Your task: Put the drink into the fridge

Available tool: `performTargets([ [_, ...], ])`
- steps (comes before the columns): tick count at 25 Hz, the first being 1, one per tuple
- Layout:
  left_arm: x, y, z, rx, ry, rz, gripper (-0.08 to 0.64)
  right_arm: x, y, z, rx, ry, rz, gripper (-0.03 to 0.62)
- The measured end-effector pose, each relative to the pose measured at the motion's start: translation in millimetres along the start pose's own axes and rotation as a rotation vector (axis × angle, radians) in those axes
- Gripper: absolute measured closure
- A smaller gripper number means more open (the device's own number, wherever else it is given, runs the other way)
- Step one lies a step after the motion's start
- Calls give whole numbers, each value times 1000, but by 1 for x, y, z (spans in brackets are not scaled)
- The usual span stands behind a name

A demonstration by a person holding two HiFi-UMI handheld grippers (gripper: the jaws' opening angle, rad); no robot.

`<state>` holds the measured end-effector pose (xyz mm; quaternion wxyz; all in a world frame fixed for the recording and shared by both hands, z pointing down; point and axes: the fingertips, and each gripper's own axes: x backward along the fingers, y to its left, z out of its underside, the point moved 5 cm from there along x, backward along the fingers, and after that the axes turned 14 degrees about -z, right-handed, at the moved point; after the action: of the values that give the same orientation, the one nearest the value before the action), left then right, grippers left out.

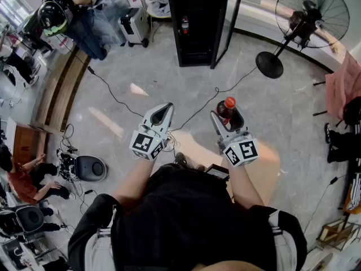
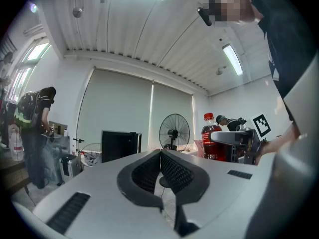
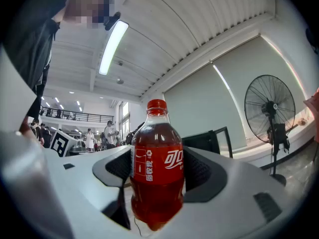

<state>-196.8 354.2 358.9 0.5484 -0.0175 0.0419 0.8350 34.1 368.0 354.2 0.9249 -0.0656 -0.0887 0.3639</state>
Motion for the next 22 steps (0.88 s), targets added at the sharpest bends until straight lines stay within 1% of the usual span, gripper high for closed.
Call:
performTargets([
  [2,-9,-9,-2,-5,-26,-1,545,8,-16,6,10,-14,9,284],
  [4,-11,-11,-4,-10,-46,-1,545,11,-21,13,5,-26,25,284],
  [6,-7,-5,-4,-5,-58,-1,545,12,-13,16,3,-32,43,284],
  [10,0,3,-1,21,-63,-1,545,12,0,7,30,-27,67,284],
  [14,8,6,-10,42,-96,-10,545,12,7,1,43,-19,79,284],
  [17,16,16,-10,68,-92,-23,545,9,15,0,54,-15,82,284],
  [19,21,22,-8,72,-91,-34,545,7,17,1,70,0,88,284],
  [22,31,30,-1,79,-97,-75,545,8,19,11,77,26,115,284],
])
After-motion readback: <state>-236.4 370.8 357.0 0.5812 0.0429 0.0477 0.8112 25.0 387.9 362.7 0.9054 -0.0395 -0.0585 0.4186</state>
